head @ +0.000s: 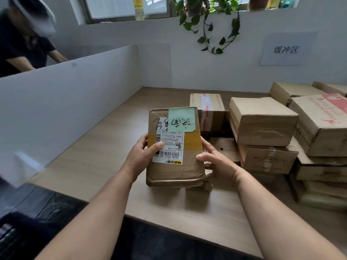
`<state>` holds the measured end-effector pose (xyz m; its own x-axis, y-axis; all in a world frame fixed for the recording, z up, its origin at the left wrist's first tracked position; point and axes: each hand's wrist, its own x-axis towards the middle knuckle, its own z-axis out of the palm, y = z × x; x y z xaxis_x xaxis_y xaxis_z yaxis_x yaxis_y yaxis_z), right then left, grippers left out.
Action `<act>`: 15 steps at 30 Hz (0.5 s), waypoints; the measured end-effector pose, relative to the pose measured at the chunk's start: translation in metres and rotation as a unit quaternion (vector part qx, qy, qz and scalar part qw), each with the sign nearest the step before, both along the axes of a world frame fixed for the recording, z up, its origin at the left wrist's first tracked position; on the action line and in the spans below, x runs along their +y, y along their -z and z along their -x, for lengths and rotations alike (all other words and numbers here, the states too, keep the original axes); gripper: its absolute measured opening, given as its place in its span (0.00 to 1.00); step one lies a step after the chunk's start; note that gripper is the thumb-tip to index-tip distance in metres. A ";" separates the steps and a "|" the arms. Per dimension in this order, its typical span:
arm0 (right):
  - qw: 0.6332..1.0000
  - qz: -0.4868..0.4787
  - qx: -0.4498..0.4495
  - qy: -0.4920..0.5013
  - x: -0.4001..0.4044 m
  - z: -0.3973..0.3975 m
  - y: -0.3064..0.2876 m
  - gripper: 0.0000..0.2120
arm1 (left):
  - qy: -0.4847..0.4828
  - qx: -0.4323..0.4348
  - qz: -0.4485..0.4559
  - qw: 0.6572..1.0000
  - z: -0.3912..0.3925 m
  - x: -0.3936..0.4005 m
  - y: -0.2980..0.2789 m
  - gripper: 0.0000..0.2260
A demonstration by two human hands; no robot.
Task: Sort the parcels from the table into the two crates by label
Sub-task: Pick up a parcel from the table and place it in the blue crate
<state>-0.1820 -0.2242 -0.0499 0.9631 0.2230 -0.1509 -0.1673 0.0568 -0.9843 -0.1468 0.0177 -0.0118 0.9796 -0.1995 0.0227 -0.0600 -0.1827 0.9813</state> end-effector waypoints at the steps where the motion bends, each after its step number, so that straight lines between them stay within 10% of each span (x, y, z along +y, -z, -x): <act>1: 1.000 -0.006 0.005 0.000 0.006 -0.002 0.003 0.49 | 0.000 0.002 -0.008 1.000 0.003 0.006 0.002 0.18; 15: 0.996 -0.036 0.050 -0.070 0.077 -0.031 0.026 0.40 | -0.154 0.023 -0.042 0.987 0.044 0.107 0.042 0.20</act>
<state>-0.1513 -0.1472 -0.0761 0.9031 0.3670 -0.2230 -0.2755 0.0968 -0.9564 -0.1908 0.1245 -0.0537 0.9938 0.1077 -0.0266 0.0547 -0.2671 0.9621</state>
